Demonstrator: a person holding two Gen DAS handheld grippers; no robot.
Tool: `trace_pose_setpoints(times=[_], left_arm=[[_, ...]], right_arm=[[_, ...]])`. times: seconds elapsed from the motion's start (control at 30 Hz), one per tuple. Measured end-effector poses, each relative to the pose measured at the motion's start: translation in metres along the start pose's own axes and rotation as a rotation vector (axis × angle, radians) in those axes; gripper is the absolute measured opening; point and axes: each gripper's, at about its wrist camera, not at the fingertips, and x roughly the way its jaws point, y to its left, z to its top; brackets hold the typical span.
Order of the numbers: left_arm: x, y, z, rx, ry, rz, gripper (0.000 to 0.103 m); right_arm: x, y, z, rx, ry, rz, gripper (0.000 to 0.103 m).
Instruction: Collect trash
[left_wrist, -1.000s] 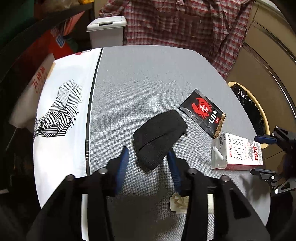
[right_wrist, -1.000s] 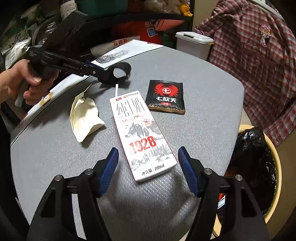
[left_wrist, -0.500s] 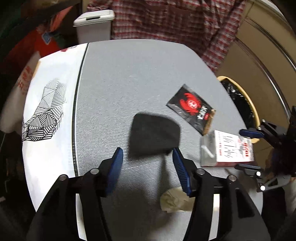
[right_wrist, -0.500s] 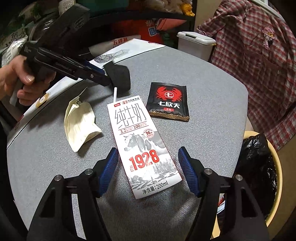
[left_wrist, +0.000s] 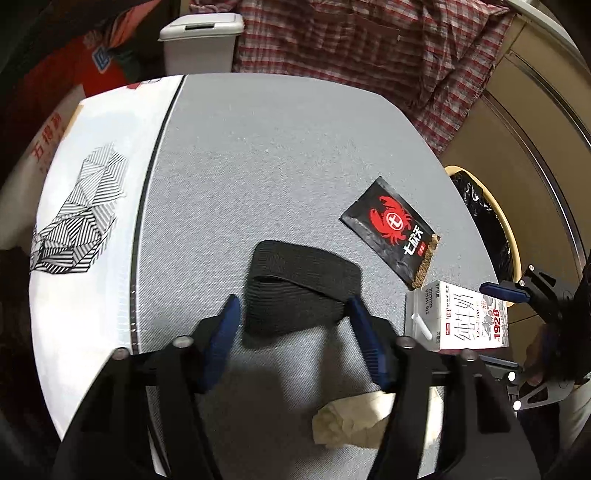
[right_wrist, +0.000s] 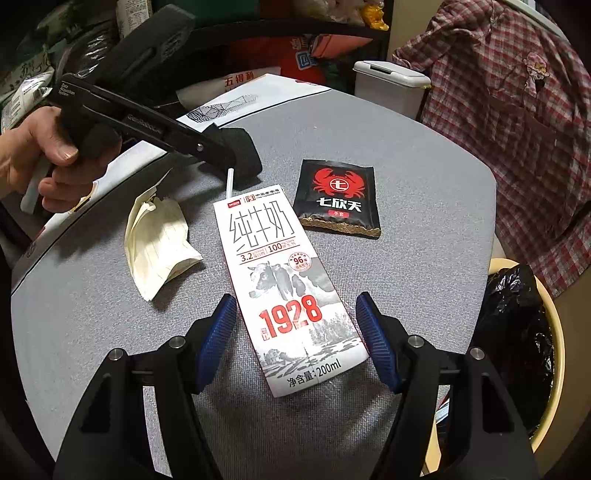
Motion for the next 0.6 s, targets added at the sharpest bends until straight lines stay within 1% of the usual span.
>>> trace_pose_setpoints(times=[0.17,0.3,0.33,0.37,0.4,0.6], left_arm=[[-0.005,-0.009,0.003,0.048,-0.033,-0.001,0.044],[-0.009,-0.009,0.005,0.035,-0.045,-0.016,0.044],[-0.010,-0.009,0.006,0.033,-0.047,-0.021,0.045],[-0.011,-0.010,0.006,0.031,-0.047,-0.024,0.048],[-0.011,-0.010,0.007,0.026,-0.050,-0.025,0.054],[-0.009,-0.011,0.009,0.012,-0.055,-0.027,0.054]], right_arm=[[-0.002,-0.004,-0.001,0.004,-0.005,0.005,0.062],[-0.003,-0.003,-0.001,-0.004,-0.002,0.007,0.060],[-0.004,-0.002,-0.001,-0.004,-0.002,0.006,0.060],[-0.004,-0.002,-0.001,-0.004,-0.001,0.007,0.060],[-0.004,-0.002,-0.001,-0.003,-0.003,0.008,0.060],[-0.005,0.000,-0.002,0.005,-0.008,-0.002,0.060]])
